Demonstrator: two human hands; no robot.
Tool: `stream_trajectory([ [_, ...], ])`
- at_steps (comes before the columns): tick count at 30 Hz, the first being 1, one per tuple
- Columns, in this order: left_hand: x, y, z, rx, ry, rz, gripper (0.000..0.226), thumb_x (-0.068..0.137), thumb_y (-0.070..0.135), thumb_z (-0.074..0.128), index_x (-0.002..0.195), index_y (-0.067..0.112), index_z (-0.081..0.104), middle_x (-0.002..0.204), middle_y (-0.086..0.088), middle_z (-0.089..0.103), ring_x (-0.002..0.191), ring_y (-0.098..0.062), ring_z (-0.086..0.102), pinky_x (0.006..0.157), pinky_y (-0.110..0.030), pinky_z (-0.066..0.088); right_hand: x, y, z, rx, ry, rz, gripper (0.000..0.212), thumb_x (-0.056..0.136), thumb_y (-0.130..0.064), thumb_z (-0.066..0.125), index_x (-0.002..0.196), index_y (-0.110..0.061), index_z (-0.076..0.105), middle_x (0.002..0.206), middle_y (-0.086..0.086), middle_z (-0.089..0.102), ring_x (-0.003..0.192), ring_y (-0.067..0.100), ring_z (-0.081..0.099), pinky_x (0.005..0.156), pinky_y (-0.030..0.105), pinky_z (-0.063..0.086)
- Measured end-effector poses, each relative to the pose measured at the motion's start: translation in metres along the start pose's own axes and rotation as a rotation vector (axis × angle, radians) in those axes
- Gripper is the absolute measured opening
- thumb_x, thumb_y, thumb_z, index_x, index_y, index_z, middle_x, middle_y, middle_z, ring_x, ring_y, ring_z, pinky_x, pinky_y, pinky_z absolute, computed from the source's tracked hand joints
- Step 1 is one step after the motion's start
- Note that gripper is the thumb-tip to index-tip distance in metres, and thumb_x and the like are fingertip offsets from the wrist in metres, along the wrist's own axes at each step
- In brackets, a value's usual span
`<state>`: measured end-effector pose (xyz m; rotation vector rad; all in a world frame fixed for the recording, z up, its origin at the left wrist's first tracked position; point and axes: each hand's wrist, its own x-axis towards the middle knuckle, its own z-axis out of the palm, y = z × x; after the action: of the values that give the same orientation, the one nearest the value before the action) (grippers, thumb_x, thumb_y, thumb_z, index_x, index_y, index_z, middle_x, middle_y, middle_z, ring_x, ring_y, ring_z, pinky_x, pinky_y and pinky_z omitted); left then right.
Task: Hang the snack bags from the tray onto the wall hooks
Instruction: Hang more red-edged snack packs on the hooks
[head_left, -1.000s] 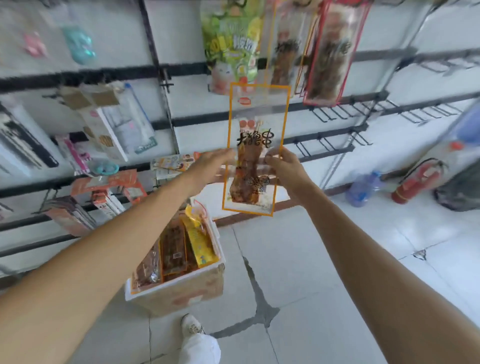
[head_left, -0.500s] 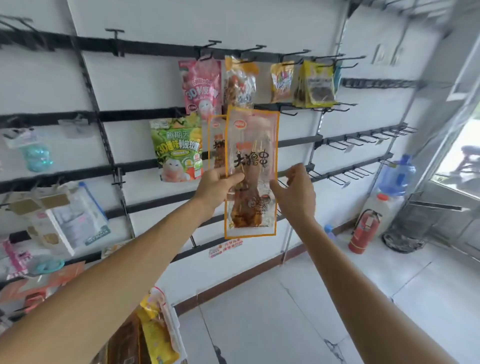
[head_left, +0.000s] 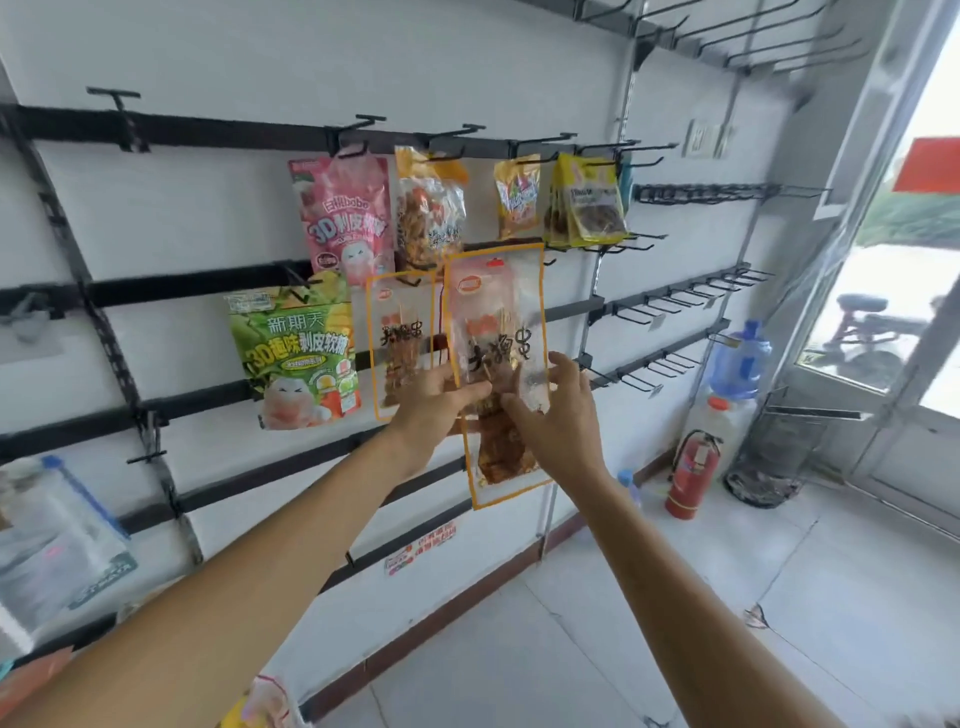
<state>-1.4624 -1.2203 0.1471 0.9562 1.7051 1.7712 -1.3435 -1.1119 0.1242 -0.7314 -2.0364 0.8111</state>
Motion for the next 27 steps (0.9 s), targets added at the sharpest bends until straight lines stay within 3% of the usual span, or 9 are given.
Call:
stream_trajectory([
  [2, 0.006, -0.006, -0.005, -0.044, -0.031, -0.017, 0.004, 0.093, 0.011, 0.066, 0.095, 0.012, 0.063, 0.083, 0.0, 0.069, 0.08, -0.017, 0.069, 0.074, -0.039, 0.061, 0.01, 0.001, 0.003, 0.138, 0.069, 0.075, 0.067, 0.089, -0.042, 0.069, 0.144, -0.018, 0.037, 0.132, 0.006, 0.053, 0.118, 0.019, 0.053, 0.097, 0.036, 0.049],
  [4, 0.013, -0.015, -0.011, -0.002, -0.057, -0.038, 0.004, 0.094, 0.008, 0.065, 0.092, 0.009, 0.062, 0.073, 0.004, 0.069, 0.075, -0.015, 0.07, 0.077, -0.043, 0.061, 0.022, -0.001, 0.003, 0.323, 0.066, 0.149, 0.046, 0.094, -0.035, 0.065, 0.133, -0.02, 0.047, 0.111, 0.012, 0.066, 0.095, 0.017, 0.062, 0.083, 0.035, 0.057],
  [7, 0.018, -0.027, -0.018, 0.098, -0.077, -0.062, 0.004, 0.094, 0.005, 0.063, 0.093, 0.009, 0.064, 0.075, 0.004, 0.069, 0.072, -0.013, 0.07, 0.072, -0.037, 0.062, 0.042, -0.001, 0.011, 0.522, -0.024, 0.102, 0.011, 0.096, -0.026, 0.063, 0.103, -0.018, 0.06, 0.076, 0.012, 0.063, 0.069, 0.02, 0.057, 0.072, 0.055, 0.058],
  [10, 0.031, -0.039, -0.029, 0.184, -0.019, -0.093, 0.006, 0.094, 0.011, 0.065, 0.1, 0.011, 0.064, 0.088, -0.003, 0.066, 0.073, -0.013, 0.069, 0.078, -0.034, 0.061, 0.062, 0.009, 0.029, 0.495, -0.075, 0.015, 0.01, 0.096, -0.02, 0.063, 0.088, -0.015, 0.062, 0.063, -0.012, 0.061, 0.06, 0.008, 0.054, 0.056, 0.037, 0.052],
  [15, 0.062, -0.026, -0.05, 0.223, 0.184, 0.023, 0.04, 0.093, 0.025, 0.067, 0.131, 0.022, 0.055, 0.116, 0.008, 0.067, 0.103, -0.008, 0.066, 0.085, -0.025, 0.051, 0.102, 0.034, 0.06, 0.54, -0.259, -0.034, 0.016, 0.097, -0.017, 0.062, 0.09, -0.002, 0.06, 0.087, 0.021, 0.066, 0.072, 0.015, 0.059, 0.064, 0.027, 0.048],
  [19, 0.096, 0.005, -0.064, 0.362, 0.363, 0.175, 0.044, 0.09, 0.026, 0.072, 0.13, 0.028, 0.055, 0.125, 0.008, 0.064, 0.118, -0.009, 0.059, 0.101, -0.031, 0.046, 0.134, 0.051, 0.08, 0.542, -0.425, -0.058, 0.013, 0.097, -0.019, 0.062, 0.086, -0.012, 0.061, 0.073, -0.012, 0.063, 0.069, 0.009, 0.057, 0.067, 0.026, 0.046],
  [21, 0.109, 0.014, -0.065, 0.55, 0.333, 0.173, 0.031, 0.089, 0.025, 0.073, 0.119, 0.027, 0.064, 0.116, 0.007, 0.068, 0.112, -0.01, 0.063, 0.102, -0.036, 0.048, 0.148, 0.056, 0.088, 0.539, -0.499, -0.093, 0.013, 0.097, -0.019, 0.061, 0.086, -0.013, 0.06, 0.07, -0.019, 0.06, 0.07, 0.007, 0.055, 0.07, 0.027, 0.045],
  [24, 0.121, 0.019, -0.065, 0.686, 0.415, 0.196, 0.008, 0.089, 0.022, 0.071, 0.089, 0.03, 0.071, 0.096, 0.008, 0.072, 0.094, -0.008, 0.068, 0.095, -0.037, 0.053, 0.164, 0.057, 0.098, 0.535, -0.595, -0.159, 0.012, 0.097, -0.018, 0.06, 0.092, -0.007, 0.062, 0.079, -0.007, 0.064, 0.074, 0.008, 0.059, 0.075, 0.033, 0.048],
  [27, 0.124, 0.018, -0.063, 0.72, 0.501, 0.198, 0.007, 0.091, 0.017, 0.068, 0.087, 0.023, 0.071, 0.092, 0.007, 0.072, 0.088, -0.006, 0.068, 0.09, -0.031, 0.053, 0.176, 0.046, 0.104, 0.617, -0.643, -0.197, 0.011, 0.096, -0.016, 0.061, 0.09, -0.007, 0.064, 0.079, -0.003, 0.072, 0.077, 0.012, 0.068, 0.076, 0.035, 0.055],
])
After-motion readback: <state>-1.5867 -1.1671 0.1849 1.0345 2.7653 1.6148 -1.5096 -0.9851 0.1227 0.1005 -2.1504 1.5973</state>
